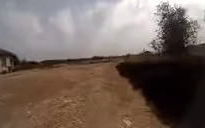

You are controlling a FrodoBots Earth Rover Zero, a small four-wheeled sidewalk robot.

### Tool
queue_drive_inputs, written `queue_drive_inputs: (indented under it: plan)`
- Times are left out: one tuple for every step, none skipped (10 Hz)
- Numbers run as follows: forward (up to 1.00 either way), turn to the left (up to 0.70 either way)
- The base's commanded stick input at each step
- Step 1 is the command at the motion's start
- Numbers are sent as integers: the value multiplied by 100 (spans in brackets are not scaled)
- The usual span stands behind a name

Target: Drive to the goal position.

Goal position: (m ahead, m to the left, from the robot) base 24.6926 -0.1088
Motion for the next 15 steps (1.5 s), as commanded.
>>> queue_drive_inputs:
  plan:
    - [50,0]
    - [50,0]
    - [50,0]
    - [50,0]
    - [50,0]
    - [50,0]
    - [50,0]
    - [50,0]
    - [50,0]
    - [50,0]
    - [50,0]
    - [50,0]
    - [50,0]
    - [50,0]
    - [50,0]
